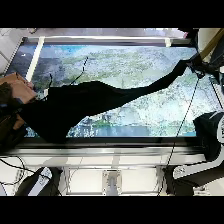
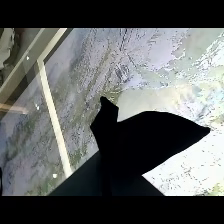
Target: Fold the clothes and pants, and hang the long-sleeved shirts on hangers.
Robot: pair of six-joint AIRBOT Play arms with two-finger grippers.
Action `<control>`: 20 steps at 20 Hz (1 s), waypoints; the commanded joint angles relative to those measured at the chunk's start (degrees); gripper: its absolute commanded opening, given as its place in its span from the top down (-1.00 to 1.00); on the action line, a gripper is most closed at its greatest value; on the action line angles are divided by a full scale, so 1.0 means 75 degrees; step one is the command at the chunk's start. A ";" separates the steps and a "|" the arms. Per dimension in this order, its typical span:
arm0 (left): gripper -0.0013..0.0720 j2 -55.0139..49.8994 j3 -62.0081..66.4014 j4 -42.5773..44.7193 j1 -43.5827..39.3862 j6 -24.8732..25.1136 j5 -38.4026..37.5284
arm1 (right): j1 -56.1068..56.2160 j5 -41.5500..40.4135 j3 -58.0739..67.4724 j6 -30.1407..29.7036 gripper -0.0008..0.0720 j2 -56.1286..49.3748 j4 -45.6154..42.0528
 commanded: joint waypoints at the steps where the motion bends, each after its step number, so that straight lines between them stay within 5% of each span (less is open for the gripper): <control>1: 0.91 0.0122 -0.0187 0.0052 0.0309 -0.0449 0.0510 | 0.0219 -0.0691 0.0175 0.1075 0.97 -0.0530 -0.0017; 5: 0.92 0.0122 -0.0184 0.0032 0.0577 -0.0609 0.0507 | 0.0612 -0.0921 0.0181 0.0898 0.86 -0.0912 -0.0017; 7: 0.91 0.0122 -0.0184 -0.0210 0.0423 -0.0574 0.0510 | 0.0694 -0.0297 0.0192 0.0277 -0.19 -0.0918 -0.0015; 12: 0.91 0.0122 -0.0184 -0.0391 0.0003 -0.0463 0.0557 | 0.0938 0.3701 0.0472 -0.1725 -0.20 -0.0460 0.0073; 13: 0.59 0.0134 -0.0181 -0.0539 -0.0023 -0.0458 0.0560 | 0.1107 0.4232 0.0472 -0.1918 -0.20 -0.0297 0.0070; 14: -0.58 0.0172 -0.0157 -0.0822 -0.0026 -0.0248 0.0551 | 0.1306 0.4456 0.0472 -0.1958 -0.20 -0.0105 0.0064; 15: -0.96 0.0265 -0.0119 -0.1282 -0.0026 0.0248 0.0458 | 0.1486 0.4456 0.0472 -0.1967 -0.20 0.0102 0.0064; 18: -0.91 0.0810 -0.0035 -0.3608 -0.0312 0.2865 -0.0408 | 0.1836 0.4444 0.0472 -0.2157 -0.20 0.0702 0.0032; 20: -0.91 0.0988 -0.0035 -0.3754 -0.1122 0.3360 -0.0935 | 0.1891 0.4619 0.0472 -0.2157 -0.20 0.1005 0.0009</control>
